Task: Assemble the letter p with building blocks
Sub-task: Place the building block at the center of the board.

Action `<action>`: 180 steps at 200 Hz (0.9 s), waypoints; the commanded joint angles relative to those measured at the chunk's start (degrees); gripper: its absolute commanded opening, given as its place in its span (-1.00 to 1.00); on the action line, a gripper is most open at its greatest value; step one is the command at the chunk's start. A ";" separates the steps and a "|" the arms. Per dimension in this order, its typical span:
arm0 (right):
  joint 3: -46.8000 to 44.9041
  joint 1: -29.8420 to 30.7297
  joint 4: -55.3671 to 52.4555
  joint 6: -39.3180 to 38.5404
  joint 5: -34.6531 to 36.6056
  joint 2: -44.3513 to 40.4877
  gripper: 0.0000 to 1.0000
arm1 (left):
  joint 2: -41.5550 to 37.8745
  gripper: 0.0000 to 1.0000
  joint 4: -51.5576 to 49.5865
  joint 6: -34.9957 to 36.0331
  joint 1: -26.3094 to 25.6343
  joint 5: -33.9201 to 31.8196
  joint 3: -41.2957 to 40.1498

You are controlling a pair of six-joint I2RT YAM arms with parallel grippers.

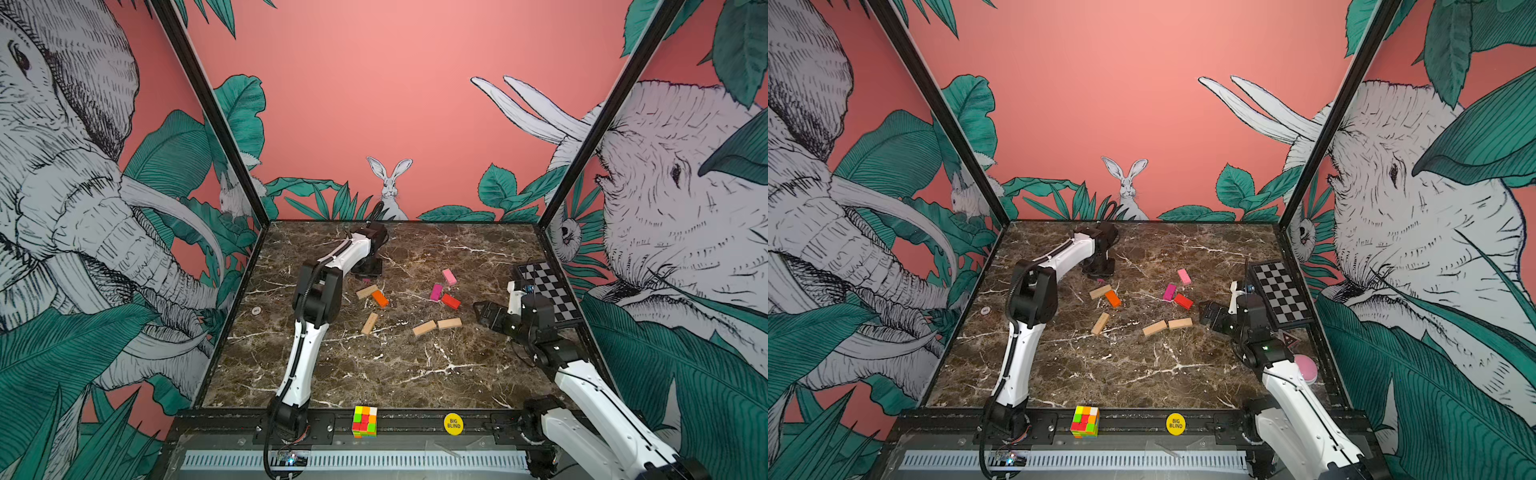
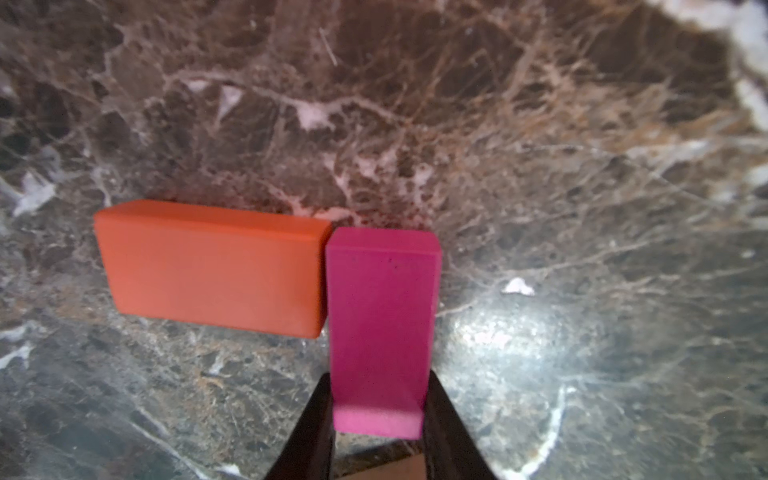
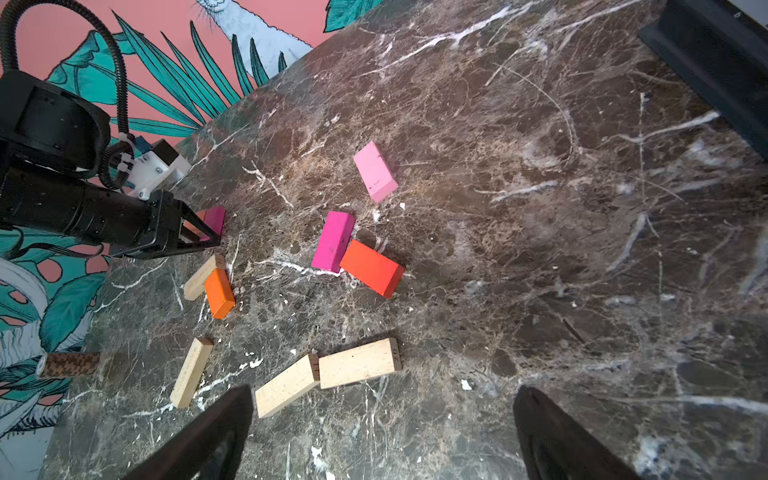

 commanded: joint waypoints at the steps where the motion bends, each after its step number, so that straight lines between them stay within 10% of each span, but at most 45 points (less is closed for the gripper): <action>1: -0.97 0.34 1.98 -0.09 0.10 -0.14 0.96 | 0.25 -0.37 -1.14 -0.72 0.87 -0.76 -2.14; 180: -0.99 0.34 2.73 0.26 -0.06 0.62 0.97 | 0.77 -0.34 -1.86 1.32 1.68 -0.80 -2.74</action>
